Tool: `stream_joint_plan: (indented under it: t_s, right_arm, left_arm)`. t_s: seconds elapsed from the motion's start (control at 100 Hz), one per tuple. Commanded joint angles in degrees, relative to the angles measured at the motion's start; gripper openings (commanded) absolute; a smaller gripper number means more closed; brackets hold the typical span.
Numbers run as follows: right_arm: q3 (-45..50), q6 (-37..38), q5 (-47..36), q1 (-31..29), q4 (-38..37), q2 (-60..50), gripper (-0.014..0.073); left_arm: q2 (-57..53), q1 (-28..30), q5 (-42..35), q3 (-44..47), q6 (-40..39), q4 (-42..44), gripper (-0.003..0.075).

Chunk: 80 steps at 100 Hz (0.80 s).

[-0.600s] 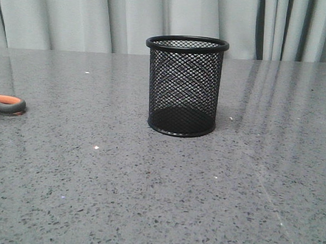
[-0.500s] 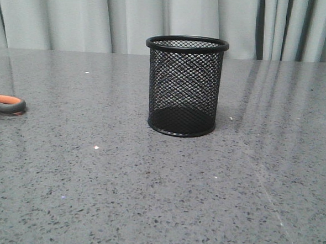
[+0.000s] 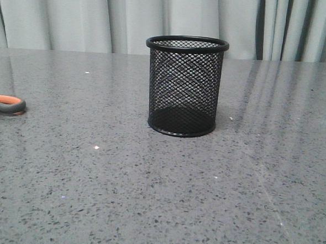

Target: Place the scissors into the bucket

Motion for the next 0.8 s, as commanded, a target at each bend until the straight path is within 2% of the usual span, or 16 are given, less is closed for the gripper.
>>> stream_joint_plan:
  t_s: [0.0, 0.3, 0.37, 0.47, 0.57, 0.7, 0.79]
  right_arm:
    - [0.3, 0.0, -4.4, -0.3, -0.6, -1.3, -0.0074]
    - [0.3, 0.0, -6.0, -0.3, 0.0, -1.3, -0.0074]
    - [0.3, 0.0, -6.7, -0.3, 1.9, -1.3, -0.0074]
    - [0.3, 0.0, -8.2, -0.3, 8.6, -1.3, -0.0074]
    - [0.3, 0.0, -10.1, -0.3, 15.9, -1.3, -0.0074]
    - [0.3, 0.0, -12.2, -0.3, 26.3, -1.3, -0.0074]
    - [0.1, 0.0, -12.7, -0.3, 30.8, -1.3, -0.0073]
  left_arm:
    - [-1.4, -0.4, -4.3, 2.3, -0.3, 0.1, -0.002]
    - [-1.4, -0.4, -5.0, 2.3, -0.3, 0.1, -0.002]
    - [-1.4, -0.4, -5.0, 2.3, -0.3, -0.1, -0.002]
    - [-1.4, -0.4, -5.0, 2.3, -0.3, -2.4, -0.002]
    - [-1.4, -0.4, -5.1, 2.3, -0.3, -8.9, -0.002]
    - [-1.4, -0.4, -5.3, 2.3, -0.3, -22.8, -0.002]
    - [-1.4, -0.4, -6.2, 1.9, -0.3, -32.3, -0.002]
